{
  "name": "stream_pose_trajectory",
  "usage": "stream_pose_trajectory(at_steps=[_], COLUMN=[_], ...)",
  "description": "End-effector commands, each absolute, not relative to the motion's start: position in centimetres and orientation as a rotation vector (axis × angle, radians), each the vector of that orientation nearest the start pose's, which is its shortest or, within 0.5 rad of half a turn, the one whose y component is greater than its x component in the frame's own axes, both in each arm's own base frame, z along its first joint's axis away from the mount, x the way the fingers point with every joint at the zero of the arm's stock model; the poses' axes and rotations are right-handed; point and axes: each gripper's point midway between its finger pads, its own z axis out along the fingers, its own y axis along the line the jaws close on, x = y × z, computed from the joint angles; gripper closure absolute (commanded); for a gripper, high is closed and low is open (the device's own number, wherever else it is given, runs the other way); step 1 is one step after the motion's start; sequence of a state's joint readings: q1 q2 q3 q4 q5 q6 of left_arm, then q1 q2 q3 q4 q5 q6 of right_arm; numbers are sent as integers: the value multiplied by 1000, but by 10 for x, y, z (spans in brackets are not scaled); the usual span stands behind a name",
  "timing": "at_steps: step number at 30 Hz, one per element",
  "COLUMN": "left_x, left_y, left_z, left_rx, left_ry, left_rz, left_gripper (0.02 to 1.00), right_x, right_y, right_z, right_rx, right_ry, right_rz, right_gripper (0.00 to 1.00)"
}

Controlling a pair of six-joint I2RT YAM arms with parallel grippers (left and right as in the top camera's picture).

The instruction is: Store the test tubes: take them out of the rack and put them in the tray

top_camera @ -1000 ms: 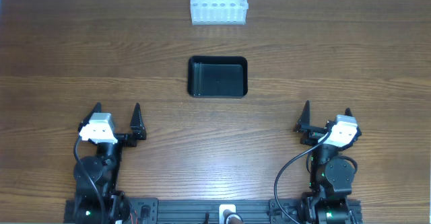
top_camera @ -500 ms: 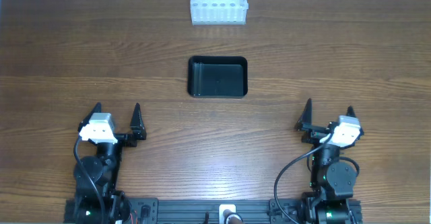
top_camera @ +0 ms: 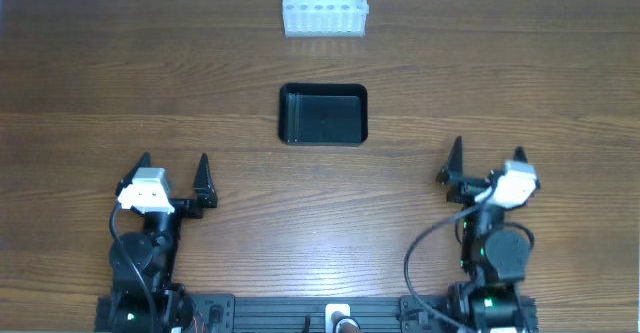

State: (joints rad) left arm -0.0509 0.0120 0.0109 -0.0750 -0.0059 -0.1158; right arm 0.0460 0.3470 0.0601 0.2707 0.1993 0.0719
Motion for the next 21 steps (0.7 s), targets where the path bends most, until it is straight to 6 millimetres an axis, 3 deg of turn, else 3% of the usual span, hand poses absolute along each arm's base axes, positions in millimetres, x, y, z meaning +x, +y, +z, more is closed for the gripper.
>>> stream_pose_trajectory(at_steps=[1, 6, 10, 13, 14, 15, 21], left_x=[246, 246, 246, 246, 246, 246, 246], left_y=[-13, -13, -13, -13, -13, -13, -13], left_z=[157, 157, 157, 157, 157, 157, 157], left_rx=[-44, -44, -44, -44, -44, -44, -44], left_ry=[1644, 1644, 1644, 1644, 1644, 1644, 1644], left_rz=[-126, -126, -126, -126, -126, -126, -126], left_gripper=[20, 18, 18, 18, 18, 18, 20], right_x=[297, 348, 392, 413, 427, 433, 468], right_y=[0, 40, 88, 127, 150, 160, 207], right_z=[214, 219, 211, 202, 194, 190, 175], right_rx=[90, -51, -154, -232, -271, -284, -257], right_ry=[1634, 1758, 1867, 1950, 2010, 2038, 2146], right_rz=[26, 175, 260, 304, 301, 286, 186], right_gripper=[9, 9, 7, 7, 7, 9, 7])
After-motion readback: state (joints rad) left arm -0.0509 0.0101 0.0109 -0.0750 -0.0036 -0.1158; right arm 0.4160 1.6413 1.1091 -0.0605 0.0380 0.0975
